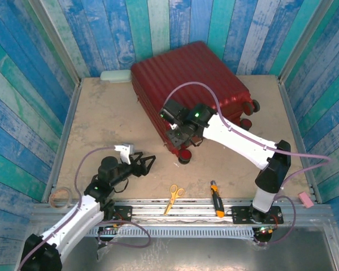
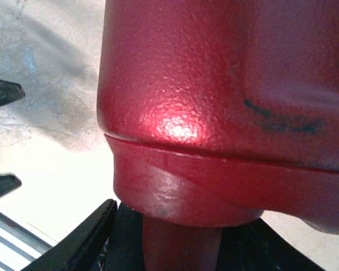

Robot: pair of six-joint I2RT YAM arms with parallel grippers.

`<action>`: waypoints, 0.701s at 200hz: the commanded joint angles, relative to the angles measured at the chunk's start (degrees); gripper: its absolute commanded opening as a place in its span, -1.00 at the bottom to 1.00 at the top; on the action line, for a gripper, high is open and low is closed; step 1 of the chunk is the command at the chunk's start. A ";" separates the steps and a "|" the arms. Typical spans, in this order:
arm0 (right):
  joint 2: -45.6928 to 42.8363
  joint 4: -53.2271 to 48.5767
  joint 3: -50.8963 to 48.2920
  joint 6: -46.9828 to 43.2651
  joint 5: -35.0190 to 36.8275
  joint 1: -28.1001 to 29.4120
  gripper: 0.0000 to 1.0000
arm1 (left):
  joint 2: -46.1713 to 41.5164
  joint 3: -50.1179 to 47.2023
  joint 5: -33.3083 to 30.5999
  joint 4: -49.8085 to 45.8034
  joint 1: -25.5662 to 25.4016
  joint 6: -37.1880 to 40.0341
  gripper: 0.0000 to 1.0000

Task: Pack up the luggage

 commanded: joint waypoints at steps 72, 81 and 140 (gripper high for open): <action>0.87 6.03 4.83 -7.53 -8.55 -7.28 -0.99 | 28.59 3.37 -15.70 28.45 -14.90 25.38 0.66; 0.77 6.11 4.34 -7.88 -8.76 -7.52 -0.99 | 31.10 4.26 -15.28 30.29 -14.90 27.28 0.66; -1.57 8.04 0.58 -9.14 -10.21 -7.81 -0.99 | 45.27 9.17 -14.03 39.46 -14.72 32.04 0.53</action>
